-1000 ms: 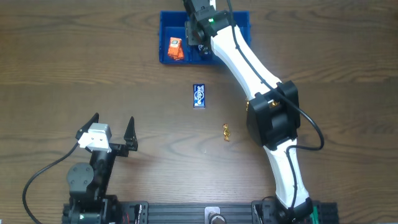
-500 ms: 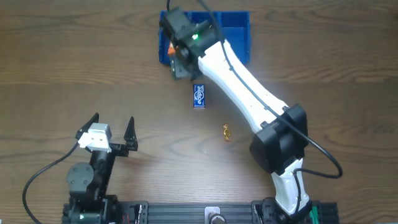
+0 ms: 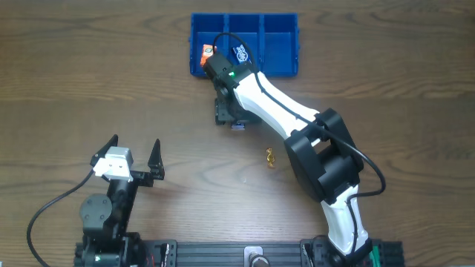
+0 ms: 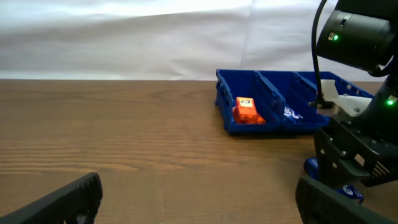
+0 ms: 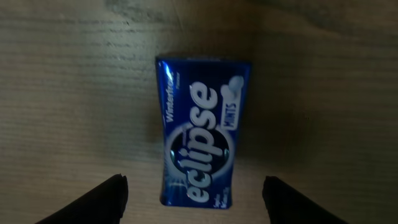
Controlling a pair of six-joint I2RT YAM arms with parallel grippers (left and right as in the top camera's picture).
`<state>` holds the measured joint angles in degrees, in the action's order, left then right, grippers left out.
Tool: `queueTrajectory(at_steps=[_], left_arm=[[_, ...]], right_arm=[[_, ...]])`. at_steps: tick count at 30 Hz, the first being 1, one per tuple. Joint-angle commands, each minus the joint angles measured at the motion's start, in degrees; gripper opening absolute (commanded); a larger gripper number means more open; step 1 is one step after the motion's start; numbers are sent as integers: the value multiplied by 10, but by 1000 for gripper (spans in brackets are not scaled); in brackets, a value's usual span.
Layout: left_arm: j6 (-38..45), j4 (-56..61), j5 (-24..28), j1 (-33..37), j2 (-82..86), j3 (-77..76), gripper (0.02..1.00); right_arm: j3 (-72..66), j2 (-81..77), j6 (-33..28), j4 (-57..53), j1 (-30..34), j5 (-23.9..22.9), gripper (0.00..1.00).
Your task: Sort Candies Into Trays
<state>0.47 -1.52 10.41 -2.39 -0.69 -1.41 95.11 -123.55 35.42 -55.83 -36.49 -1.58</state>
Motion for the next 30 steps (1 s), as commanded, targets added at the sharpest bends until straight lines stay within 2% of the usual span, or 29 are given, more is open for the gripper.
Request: queueTrajectory(at_steps=[1, 5, 8, 17, 21, 25, 30], left_arm=[[9, -19, 10, 2, 4, 11, 998], [9, -19, 10, 2, 4, 11, 996], [9, -19, 10, 2, 4, 11, 998], [8, -18, 10, 2, 4, 11, 998], [9, -19, 10, 2, 4, 11, 998], [8, -18, 10, 2, 4, 11, 998], [9, -19, 10, 2, 4, 11, 998]], right_arm=[[-3, -29, 8, 12, 2, 2, 715], [-3, -45, 9, 17, 2, 4, 695], [-3, -45, 8, 17, 2, 4, 634], [-2, -45, 9, 17, 5, 4, 196], [-1, -21, 8, 16, 2, 0, 126], [3, 66, 8, 19, -3, -41, 106], [106, 131, 2, -24, 16, -144, 93]])
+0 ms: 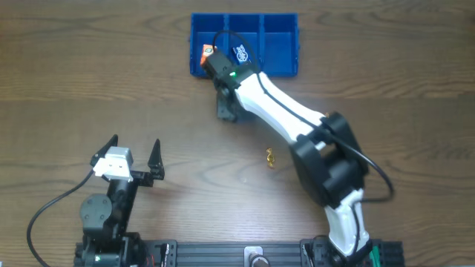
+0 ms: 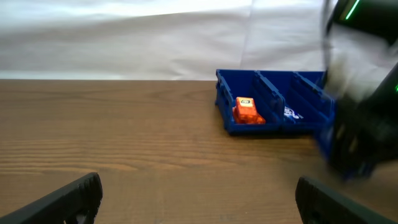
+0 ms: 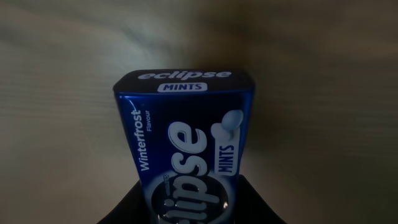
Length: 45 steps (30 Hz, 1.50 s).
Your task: Sort Candies Into Trays
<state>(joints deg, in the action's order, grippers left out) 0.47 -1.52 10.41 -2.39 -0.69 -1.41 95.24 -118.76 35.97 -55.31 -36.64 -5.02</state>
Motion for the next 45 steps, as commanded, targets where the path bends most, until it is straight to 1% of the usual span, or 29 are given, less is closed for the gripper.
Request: queueTrajectory(at_steps=[1, 2, 7, 10, 12, 19, 23, 31, 35, 36, 37, 38, 40, 45], left_arm=[[8, -19, 10, 2, 4, 11, 998], [8, -18, 10, 2, 4, 11, 998], [8, -18, 10, 2, 4, 11, 998], [8, -19, 10, 2, 4, 11, 998], [9, -18, 10, 2, 4, 11, 996], [8, -19, 10, 2, 4, 11, 998], [9, -19, 10, 2, 4, 11, 998], [9, -19, 10, 2, 4, 11, 998], [8, -18, 10, 2, 4, 11, 998], [8, -18, 10, 2, 4, 11, 998], [8, -19, 10, 2, 4, 11, 998], [8, -19, 10, 2, 4, 11, 998], [8, -19, 10, 2, 4, 11, 998], [8, -19, 10, 2, 4, 11, 998]], right_arm=[[128, 82, -4, -37, 24, -124, 77], [160, 76, -14, -41, 33, -146, 71], [209, 56, -94, 28, 57, -190, 115], [209, 29, -111, 75, 72, -196, 121], [209, 6, -110, 96, 80, -193, 119], [209, -66, -110, 134, 97, -118, 117], [209, -81, -108, 137, 97, -112, 119], [209, -87, -108, 139, 93, -112, 163], [209, -87, -108, 134, 93, -111, 347], [209, -87, -108, 132, 93, -111, 459], [209, -87, -111, 131, 93, -106, 623], [209, -87, -115, 130, 93, -100, 680], [209, -87, -123, 127, 92, -89, 730], [209, -77, -123, 103, 83, -88, 739]])
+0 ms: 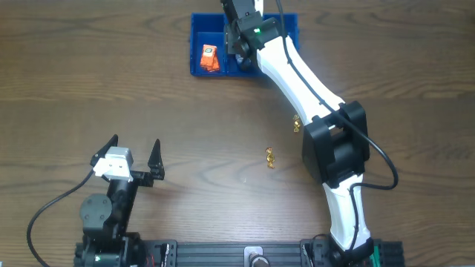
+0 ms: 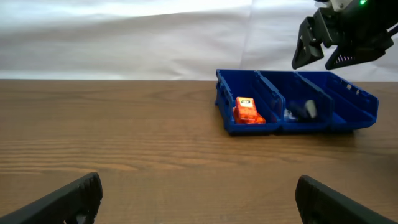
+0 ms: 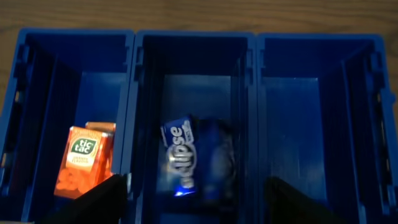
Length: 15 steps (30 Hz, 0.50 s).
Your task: Sort Candies Into Trays
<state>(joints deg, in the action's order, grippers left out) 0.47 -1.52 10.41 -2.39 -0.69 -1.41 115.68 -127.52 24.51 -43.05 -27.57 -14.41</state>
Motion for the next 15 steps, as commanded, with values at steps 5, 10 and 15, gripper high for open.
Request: queueTrajectory(at_steps=[5, 10, 15], left_arm=[[9, -19, 10, 2, 4, 11, 996], [8, -18, 10, 2, 4, 11, 996], [8, -19, 10, 2, 4, 11, 998]], right_arm=[[4, 70, -7, -94, -13, 6, 737], [-17, 163, -6, -210, -14, 3, 739], [-165, 277, 25, -219, -17, 6, 722]])
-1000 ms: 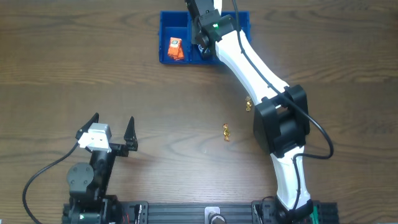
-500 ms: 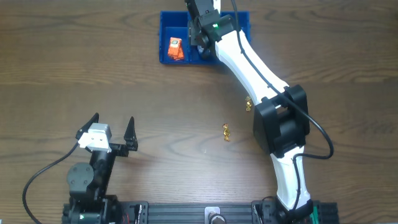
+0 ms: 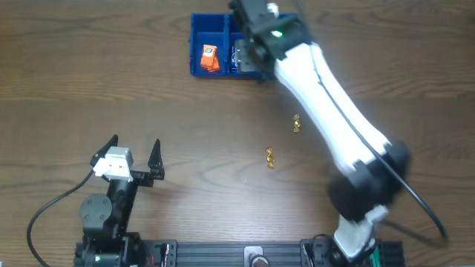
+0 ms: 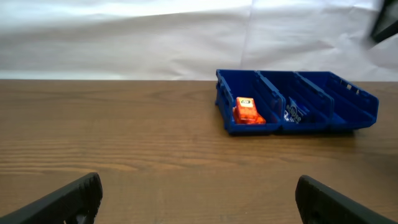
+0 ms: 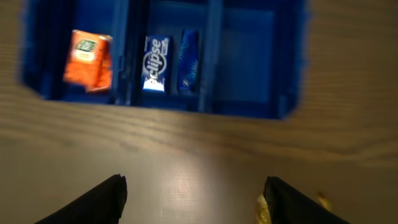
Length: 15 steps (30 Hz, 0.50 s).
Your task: Sort Candies Into Trays
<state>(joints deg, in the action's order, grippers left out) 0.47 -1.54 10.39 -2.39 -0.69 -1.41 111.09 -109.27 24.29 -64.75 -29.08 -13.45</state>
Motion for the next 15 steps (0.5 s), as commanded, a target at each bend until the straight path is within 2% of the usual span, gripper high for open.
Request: queueTrajectory(at_steps=[1, 5, 7, 15], left_arm=[[8, -18, 11, 2, 4, 11, 996], [8, -18, 11, 2, 4, 11, 998], [8, -18, 11, 2, 4, 11, 996], [9, -18, 11, 2, 4, 11, 998]], right_arm=[[-162, 118, 41, 6, -2, 4, 715], [-337, 188, 50, 61, -16, 70, 715], [-410, 195, 83, 80, -27, 90, 706], [-556, 193, 112, 131, -48, 125, 698]])
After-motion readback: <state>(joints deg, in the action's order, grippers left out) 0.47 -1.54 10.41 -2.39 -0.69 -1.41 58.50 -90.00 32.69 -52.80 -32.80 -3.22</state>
